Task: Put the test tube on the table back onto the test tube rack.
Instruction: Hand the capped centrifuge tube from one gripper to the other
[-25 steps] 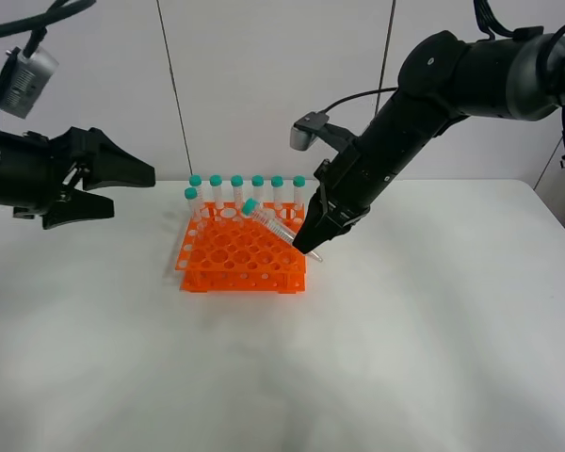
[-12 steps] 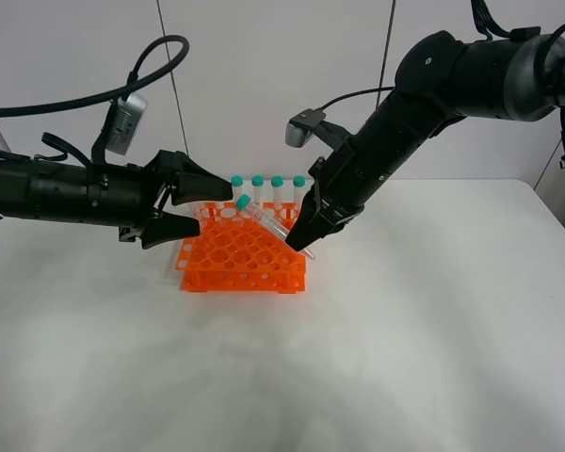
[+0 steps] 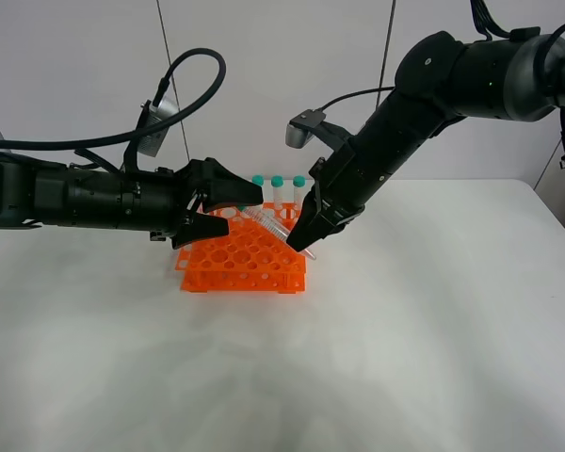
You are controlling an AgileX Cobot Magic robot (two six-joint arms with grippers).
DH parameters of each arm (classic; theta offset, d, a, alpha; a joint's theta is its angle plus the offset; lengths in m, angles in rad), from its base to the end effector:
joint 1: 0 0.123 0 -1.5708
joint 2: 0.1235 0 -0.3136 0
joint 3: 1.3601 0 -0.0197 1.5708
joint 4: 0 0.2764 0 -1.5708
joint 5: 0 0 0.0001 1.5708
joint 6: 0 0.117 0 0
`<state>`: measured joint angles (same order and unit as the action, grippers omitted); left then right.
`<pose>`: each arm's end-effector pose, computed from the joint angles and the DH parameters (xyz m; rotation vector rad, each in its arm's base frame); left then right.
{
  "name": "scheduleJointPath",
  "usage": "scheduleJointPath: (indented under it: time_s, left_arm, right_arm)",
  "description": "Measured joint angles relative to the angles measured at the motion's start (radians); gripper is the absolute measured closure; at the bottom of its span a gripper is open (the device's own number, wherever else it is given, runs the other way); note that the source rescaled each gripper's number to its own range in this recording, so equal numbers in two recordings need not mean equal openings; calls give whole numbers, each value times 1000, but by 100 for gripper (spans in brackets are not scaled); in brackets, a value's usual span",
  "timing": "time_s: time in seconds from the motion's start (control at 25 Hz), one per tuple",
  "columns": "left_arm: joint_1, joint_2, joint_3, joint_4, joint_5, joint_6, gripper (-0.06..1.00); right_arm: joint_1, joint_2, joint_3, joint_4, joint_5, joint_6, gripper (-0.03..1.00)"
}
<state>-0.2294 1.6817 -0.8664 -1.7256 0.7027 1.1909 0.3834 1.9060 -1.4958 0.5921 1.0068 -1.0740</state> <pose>0.3400 -0.1562 0.2081 0.0280 2.2634 -1.2009 0.3878 0.2159 0.2375 -1.5086 2.2164 0.5852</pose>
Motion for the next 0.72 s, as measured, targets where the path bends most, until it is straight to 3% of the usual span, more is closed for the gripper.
scheduleJointPath:
  time_s: [0.72]
  left_arm:
    - [-19, 42, -97, -7, -22, -16, -6]
  right_arm:
    - [0, 0, 0, -22, -4, 8, 96]
